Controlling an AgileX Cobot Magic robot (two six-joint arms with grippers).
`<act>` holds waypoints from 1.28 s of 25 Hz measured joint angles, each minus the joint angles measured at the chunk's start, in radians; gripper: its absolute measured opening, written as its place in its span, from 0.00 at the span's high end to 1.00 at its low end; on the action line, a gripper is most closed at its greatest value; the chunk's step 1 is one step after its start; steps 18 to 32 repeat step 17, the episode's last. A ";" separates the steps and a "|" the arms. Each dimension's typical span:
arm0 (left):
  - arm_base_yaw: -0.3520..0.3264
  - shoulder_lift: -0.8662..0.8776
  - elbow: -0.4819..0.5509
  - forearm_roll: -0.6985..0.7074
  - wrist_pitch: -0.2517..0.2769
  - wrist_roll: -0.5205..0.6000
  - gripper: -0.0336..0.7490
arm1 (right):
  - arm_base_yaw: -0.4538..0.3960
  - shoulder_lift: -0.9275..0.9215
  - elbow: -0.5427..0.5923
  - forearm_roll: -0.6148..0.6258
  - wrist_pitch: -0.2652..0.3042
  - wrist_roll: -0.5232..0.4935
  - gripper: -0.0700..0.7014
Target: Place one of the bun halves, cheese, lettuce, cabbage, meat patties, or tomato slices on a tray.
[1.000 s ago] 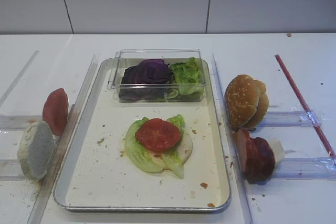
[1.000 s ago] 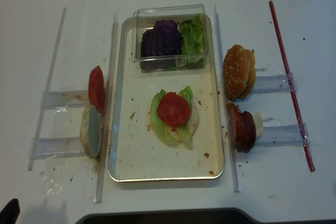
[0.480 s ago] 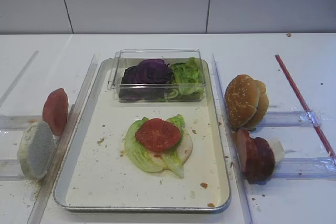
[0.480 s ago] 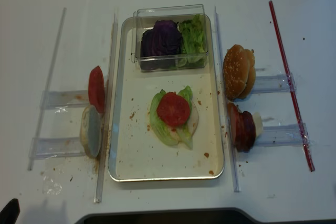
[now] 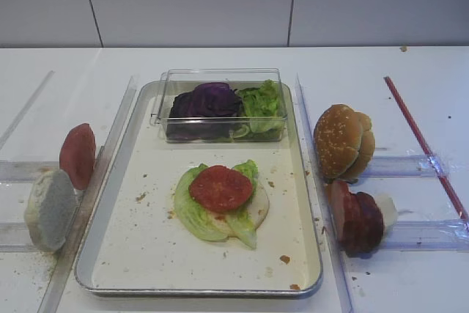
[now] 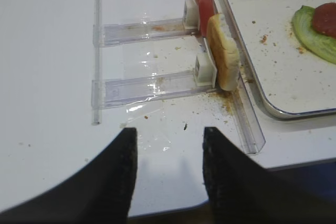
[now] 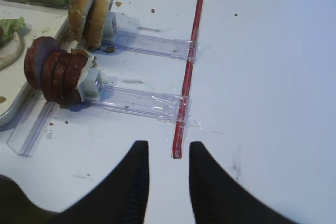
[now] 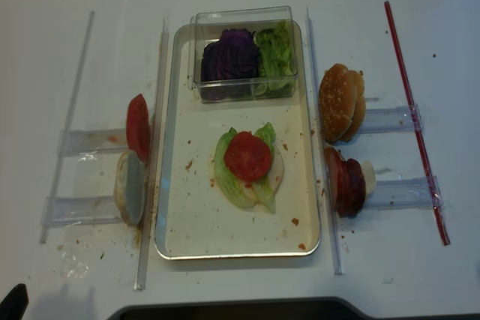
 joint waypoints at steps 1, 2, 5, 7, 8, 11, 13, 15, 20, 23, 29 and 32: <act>0.000 0.000 0.000 0.000 0.000 0.000 0.58 | 0.000 0.000 0.000 0.000 0.000 0.000 0.59; 0.000 0.000 0.000 0.000 0.000 0.000 0.58 | 0.000 0.000 0.000 0.000 0.000 0.000 0.59; 0.000 0.000 0.000 0.000 0.000 0.000 0.58 | 0.000 0.000 0.000 0.000 0.000 0.000 0.59; 0.000 0.000 0.000 0.000 0.000 0.000 0.58 | 0.000 0.000 0.000 0.000 0.000 0.000 0.59; 0.000 0.000 0.000 0.000 0.000 0.000 0.58 | 0.000 0.000 0.000 0.000 0.000 0.000 0.59; 0.000 0.000 0.000 0.000 0.000 0.000 0.58 | 0.000 0.000 0.000 0.000 0.000 0.000 0.59; 0.000 0.000 0.000 0.000 0.000 0.000 0.58 | 0.000 0.000 0.000 0.000 0.000 0.000 0.59; 0.000 0.000 0.000 0.000 0.000 0.000 0.58 | 0.000 0.000 0.000 0.000 0.000 0.000 0.59; 0.000 0.000 0.000 0.000 0.000 0.000 0.58 | 0.000 0.000 0.000 0.000 0.000 0.000 0.59; 0.000 0.000 0.000 0.000 0.000 0.000 0.58 | 0.000 0.000 0.000 0.000 0.000 0.000 0.59; 0.000 0.000 0.000 0.000 0.000 0.000 0.58 | 0.000 0.000 0.000 0.000 0.000 0.000 0.59; 0.000 0.000 0.000 0.000 0.000 0.000 0.58 | 0.000 0.000 0.000 0.000 0.000 0.000 0.59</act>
